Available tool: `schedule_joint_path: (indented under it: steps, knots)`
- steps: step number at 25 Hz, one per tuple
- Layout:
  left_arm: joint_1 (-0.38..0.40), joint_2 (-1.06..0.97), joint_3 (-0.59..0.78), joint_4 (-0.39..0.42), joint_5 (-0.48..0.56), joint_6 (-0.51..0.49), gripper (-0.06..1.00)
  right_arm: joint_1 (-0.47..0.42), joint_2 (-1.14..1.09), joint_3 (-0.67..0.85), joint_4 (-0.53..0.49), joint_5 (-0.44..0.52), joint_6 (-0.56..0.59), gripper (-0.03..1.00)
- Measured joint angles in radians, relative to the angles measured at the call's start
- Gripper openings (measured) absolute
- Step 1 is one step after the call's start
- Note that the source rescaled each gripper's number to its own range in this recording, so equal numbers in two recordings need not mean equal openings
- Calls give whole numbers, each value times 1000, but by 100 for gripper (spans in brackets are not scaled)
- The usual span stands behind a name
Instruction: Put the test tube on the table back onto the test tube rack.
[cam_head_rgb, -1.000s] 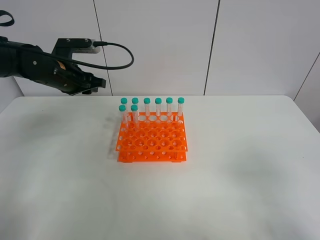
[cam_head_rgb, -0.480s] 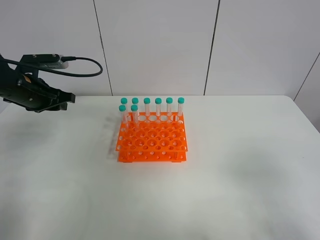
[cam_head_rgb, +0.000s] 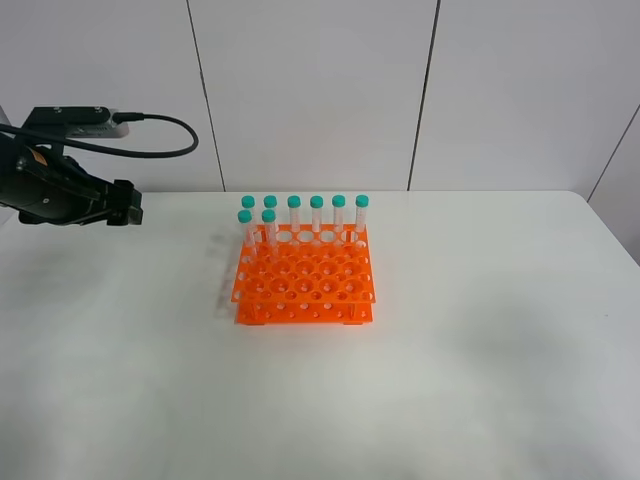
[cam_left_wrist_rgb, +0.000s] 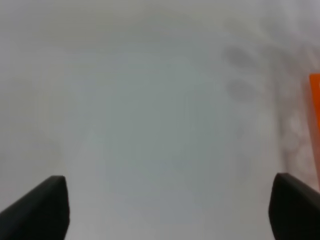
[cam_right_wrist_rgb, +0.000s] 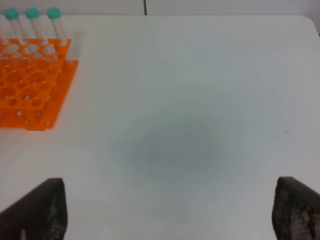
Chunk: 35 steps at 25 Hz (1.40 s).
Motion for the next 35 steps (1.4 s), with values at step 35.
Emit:
schedule_joint_path:
  steps: [35]
  knots:
    - [-7,-846,138,0,510,8,100,0,0,0,1,0,0,86]
